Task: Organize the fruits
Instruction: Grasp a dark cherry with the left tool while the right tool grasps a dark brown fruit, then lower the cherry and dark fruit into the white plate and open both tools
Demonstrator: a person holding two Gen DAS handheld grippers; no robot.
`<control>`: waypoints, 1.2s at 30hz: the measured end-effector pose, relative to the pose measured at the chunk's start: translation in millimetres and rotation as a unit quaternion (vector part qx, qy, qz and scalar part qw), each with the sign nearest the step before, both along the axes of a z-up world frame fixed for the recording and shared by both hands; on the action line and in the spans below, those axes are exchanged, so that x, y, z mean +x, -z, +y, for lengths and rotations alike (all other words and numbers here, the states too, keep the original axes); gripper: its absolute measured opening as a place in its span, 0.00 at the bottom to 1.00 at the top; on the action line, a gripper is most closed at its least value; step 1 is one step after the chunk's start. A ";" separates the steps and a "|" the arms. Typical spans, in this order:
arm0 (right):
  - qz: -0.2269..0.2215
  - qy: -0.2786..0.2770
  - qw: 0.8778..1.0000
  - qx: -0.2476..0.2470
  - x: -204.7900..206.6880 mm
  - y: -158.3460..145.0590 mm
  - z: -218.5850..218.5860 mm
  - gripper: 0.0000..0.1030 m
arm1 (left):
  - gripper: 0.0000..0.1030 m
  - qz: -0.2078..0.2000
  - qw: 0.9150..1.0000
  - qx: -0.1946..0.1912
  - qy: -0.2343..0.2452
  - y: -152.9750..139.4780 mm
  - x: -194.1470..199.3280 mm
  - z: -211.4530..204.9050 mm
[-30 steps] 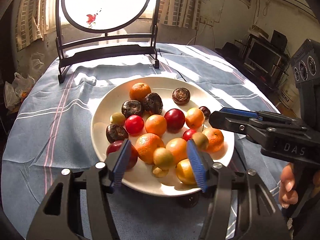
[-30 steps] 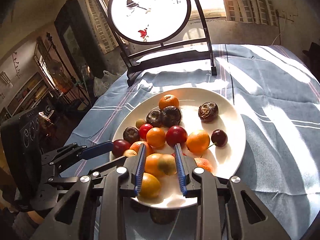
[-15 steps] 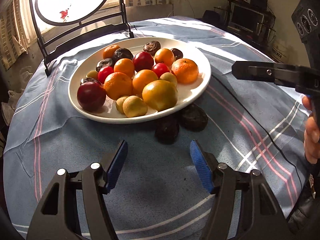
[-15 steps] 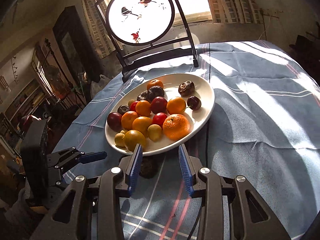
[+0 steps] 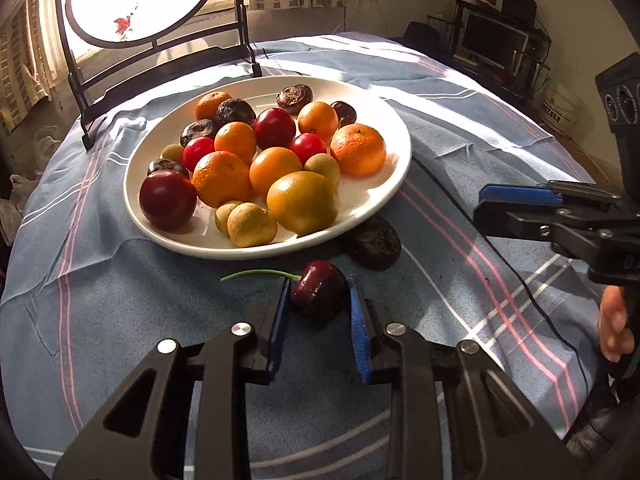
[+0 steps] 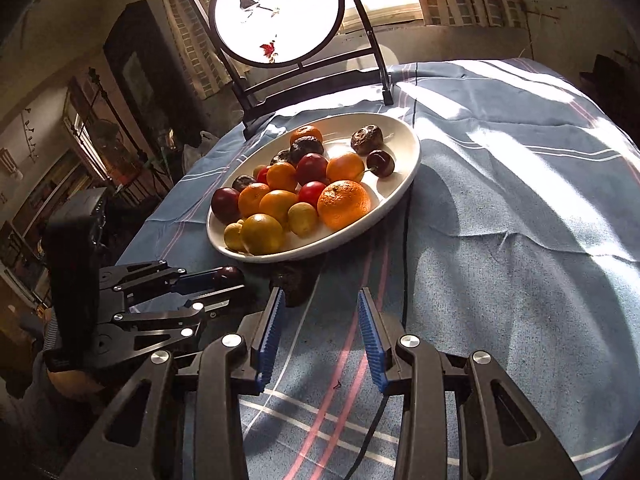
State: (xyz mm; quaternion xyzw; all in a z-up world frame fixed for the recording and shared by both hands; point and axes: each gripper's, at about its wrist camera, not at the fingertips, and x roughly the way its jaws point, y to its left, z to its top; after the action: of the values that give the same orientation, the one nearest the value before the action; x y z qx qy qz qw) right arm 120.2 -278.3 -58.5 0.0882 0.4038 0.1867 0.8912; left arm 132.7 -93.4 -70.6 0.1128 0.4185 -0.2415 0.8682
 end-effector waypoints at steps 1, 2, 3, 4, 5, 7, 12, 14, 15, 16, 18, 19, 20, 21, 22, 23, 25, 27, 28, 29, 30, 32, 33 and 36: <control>0.002 -0.009 1.000 -0.008 1.4 0.3 6.7 0.37 | 0.26 -0.006 1.000 -0.008 0.001 -5.7 -7.4 4.7; 0.005 -0.018 1.000 -0.018 3.9 1.1 14.4 0.37 | 0.26 -0.011 1.000 -0.016 0.001 -11.0 -14.2 10.0; 0.008 -0.028 0.999 -0.032 6.5 2.4 23.0 0.37 | 0.26 -0.016 1.000 -0.023 0.000 -16.1 -20.0 15.6; 0.009 -0.036 0.998 -0.049 9.9 4.1 32.2 0.40 | 0.26 -0.020 0.999 -0.029 -0.002 -21.1 -25.0 21.0; 0.009 -0.039 0.997 -0.072 13.7 6.5 41.1 0.44 | 0.26 -0.024 0.999 -0.034 -0.004 -25.3 -28.8 26.5; 0.010 -0.040 0.993 -0.111 21.1 11.8 56.1 0.46 | 0.26 -0.029 0.999 -0.043 -0.012 -31.3 -35.0 37.0; 0.029 -0.037 0.985 -0.165 42.2 24.2 79.5 0.46 | 0.26 -0.029 0.998 -0.055 -0.027 -32.9 -40.5 54.8; 0.041 -0.032 0.986 -0.158 44.3 28.0 79.2 0.34 | 0.26 -0.026 0.997 -0.059 -0.031 -30.3 -39.3 58.9; 0.041 -0.032 0.987 -0.153 41.8 27.1 78.3 0.34 | 0.26 -0.025 0.997 -0.062 -0.032 -29.3 -38.8 60.6; 0.044 -0.034 0.988 -0.143 38.3 25.8 76.9 0.34 | 0.26 -0.024 0.997 -0.064 -0.032 -28.1 -39.6 62.1; 0.039 -0.040 0.990 -0.129 26.5 20.1 73.9 0.34 | 0.26 -0.024 0.997 -0.066 -0.031 -27.3 -39.7 62.9; 0.032 -0.043 0.991 -0.125 19.4 15.9 71.2 0.34 | 0.26 -0.025 0.997 -0.068 -0.030 -27.3 -39.5 63.1; 0.025 -0.043 0.991 -0.121 13.0 10.7 67.3 0.34 | 0.26 -0.025 0.997 -0.071 -0.030 -27.9 -38.3 63.6; 0.016 -0.042 0.992 -0.115 7.8 4.3 62.4 0.34 | 0.26 -0.025 0.996 -0.074 -0.031 -28.6 -37.0 64.2; 0.006 -0.038 0.993 -0.108 3.9 -3.2 56.7 0.34 | 0.26 -0.026 0.996 -0.077 -0.032 -29.6 -35.2 64.3; -0.004 -0.033 0.994 -0.099 3.0 -11.3 50.7 0.34 | 0.26 -0.026 0.996 -0.080 -0.033 -30.8 -31.3 63.8; -0.021 -0.021 0.996 -0.084 8.1 -27.5 38.2 0.34 | 0.26 -0.028 0.995 -0.085 -0.035 -34.6 -22.0 60.9; -0.030 -0.008 0.997 -0.068 19.6 -41.1 28.2 0.34 | 0.26 -0.036 0.995 -0.084 -0.035 -41.1 -10.0 54.7; -0.033 -0.003 0.998 -0.061 27.3 -46.6 24.9 0.34 | 0.26 -0.040 0.995 -0.084 -0.034 -45.3 -3.1 50.5; -0.036 0.000 0.998 -0.055 35.0 -51.1 22.5 0.34 | 0.26 -0.043 0.995 -0.085 -0.033 -49.8 4.1 46.2; -0.037 0.004 0.998 -0.051 44.2 -54.9 20.9 0.34 | 0.26 -0.046 0.995 -0.086 -0.033 -53.6 12.1 42.1; -0.036 0.010 0.998 -0.044 61.9 -59.1 19.9 0.34 | 0.27 -0.047 0.994 -0.088 -0.035 -58.9 29.9 34.4; -0.035 0.011 0.998 -0.042 71.7 -60.0 21.3 0.34 | 0.27 -0.046 0.994 -0.088 -0.036 -60.6 38.6 30.7; -0.035 0.018 0.998 -0.045 96.2 -60.1 27.2 0.34 | 0.27 -0.044 0.994 -0.084 -0.046 -61.6 65.5 20.3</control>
State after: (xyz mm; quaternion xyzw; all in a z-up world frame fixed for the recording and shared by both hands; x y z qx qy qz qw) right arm 216.5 -251.1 1.6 0.0491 0.3783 0.1549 0.9113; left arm 198.2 -73.1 -9.0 0.0302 0.3628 -0.2305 0.9024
